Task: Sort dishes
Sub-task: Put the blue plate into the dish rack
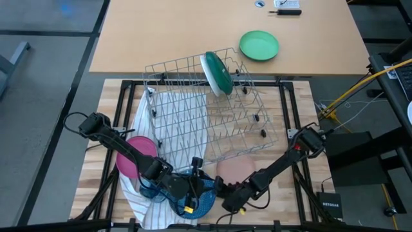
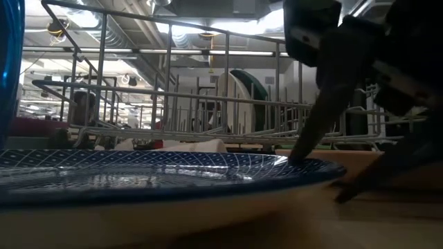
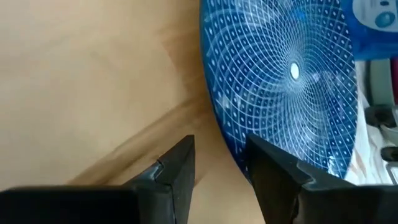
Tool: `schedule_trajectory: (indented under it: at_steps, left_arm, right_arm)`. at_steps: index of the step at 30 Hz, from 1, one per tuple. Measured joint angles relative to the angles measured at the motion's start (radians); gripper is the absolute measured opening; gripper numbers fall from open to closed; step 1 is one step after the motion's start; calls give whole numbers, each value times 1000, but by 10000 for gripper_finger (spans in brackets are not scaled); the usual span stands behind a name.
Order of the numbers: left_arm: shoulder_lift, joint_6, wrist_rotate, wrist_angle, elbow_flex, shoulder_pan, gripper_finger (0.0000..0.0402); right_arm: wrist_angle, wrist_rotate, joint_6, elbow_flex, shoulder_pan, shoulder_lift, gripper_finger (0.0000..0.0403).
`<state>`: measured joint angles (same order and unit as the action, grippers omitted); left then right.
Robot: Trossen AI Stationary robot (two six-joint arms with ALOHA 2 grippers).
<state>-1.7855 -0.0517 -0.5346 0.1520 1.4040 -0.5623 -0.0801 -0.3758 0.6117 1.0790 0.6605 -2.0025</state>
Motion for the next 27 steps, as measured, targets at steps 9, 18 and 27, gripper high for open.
schedule_trajectory:
  at_steps: [9, 18, 27]
  left_arm:
    - [0, 4, 0, 4, 0, 0, 131]
    - [0, 23, 0, 3, 0, 0, 131]
    - [0, 26, 0, 2, 0, 0, 131]
  right_arm:
    - [-59, -61, -4, 4, 0, -38, 145]
    - [-98, -50, -33, 7, -19, -44, 132]
    - [-126, 7, -87, 10, -37, -44, 43]
